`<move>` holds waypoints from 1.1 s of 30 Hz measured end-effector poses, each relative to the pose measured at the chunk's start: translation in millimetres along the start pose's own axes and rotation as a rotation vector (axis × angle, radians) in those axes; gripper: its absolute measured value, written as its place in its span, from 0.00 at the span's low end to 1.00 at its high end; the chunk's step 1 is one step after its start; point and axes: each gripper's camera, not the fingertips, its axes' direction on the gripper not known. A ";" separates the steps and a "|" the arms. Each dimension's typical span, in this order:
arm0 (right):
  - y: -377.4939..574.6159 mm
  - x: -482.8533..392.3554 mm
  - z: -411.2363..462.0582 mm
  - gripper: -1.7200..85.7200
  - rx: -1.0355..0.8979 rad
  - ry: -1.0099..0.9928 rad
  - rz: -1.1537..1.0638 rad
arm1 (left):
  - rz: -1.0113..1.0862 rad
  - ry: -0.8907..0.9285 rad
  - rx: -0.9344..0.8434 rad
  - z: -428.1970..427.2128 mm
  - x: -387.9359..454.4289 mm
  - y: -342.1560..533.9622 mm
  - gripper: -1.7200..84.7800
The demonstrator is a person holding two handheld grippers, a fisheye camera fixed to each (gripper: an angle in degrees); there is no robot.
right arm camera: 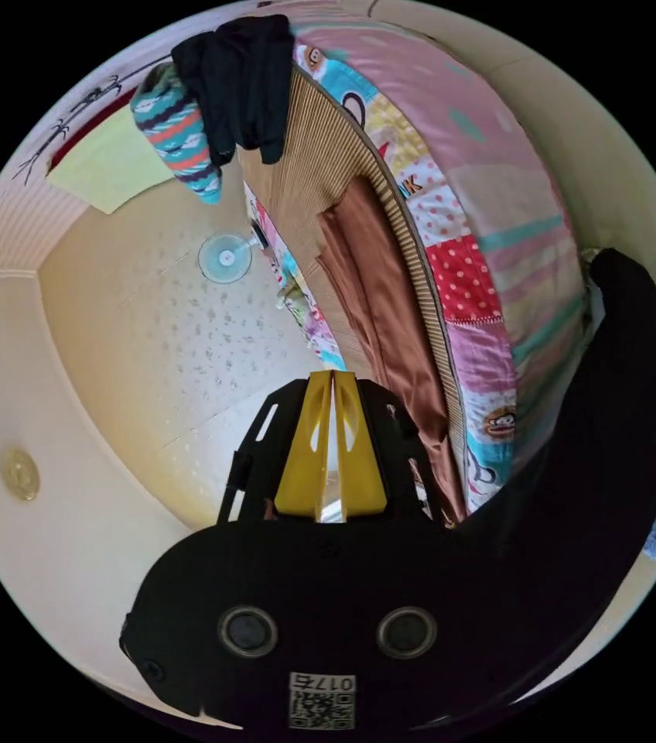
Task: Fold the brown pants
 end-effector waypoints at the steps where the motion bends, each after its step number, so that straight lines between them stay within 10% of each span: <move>1: -0.5 -5.7 -0.1 0.02 -0.018 0.027 -0.002 | -0.015 0.017 0.016 -7.1 -4.4 3.4 0.01; 15: -6.5 -105.9 -19.7 0.02 -0.130 0.062 -0.058 | -0.437 0.193 0.587 -41.9 14.1 122.2 0.12; 23: -7.7 -141.7 -51.8 0.03 -0.096 0.036 -0.035 | -0.026 -0.241 0.076 -2.9 60.1 102.5 0.15; 33: -21.0 -184.8 -59.3 0.03 -0.111 0.026 0.015 | -0.378 0.028 0.258 -12.8 40.2 121.3 0.17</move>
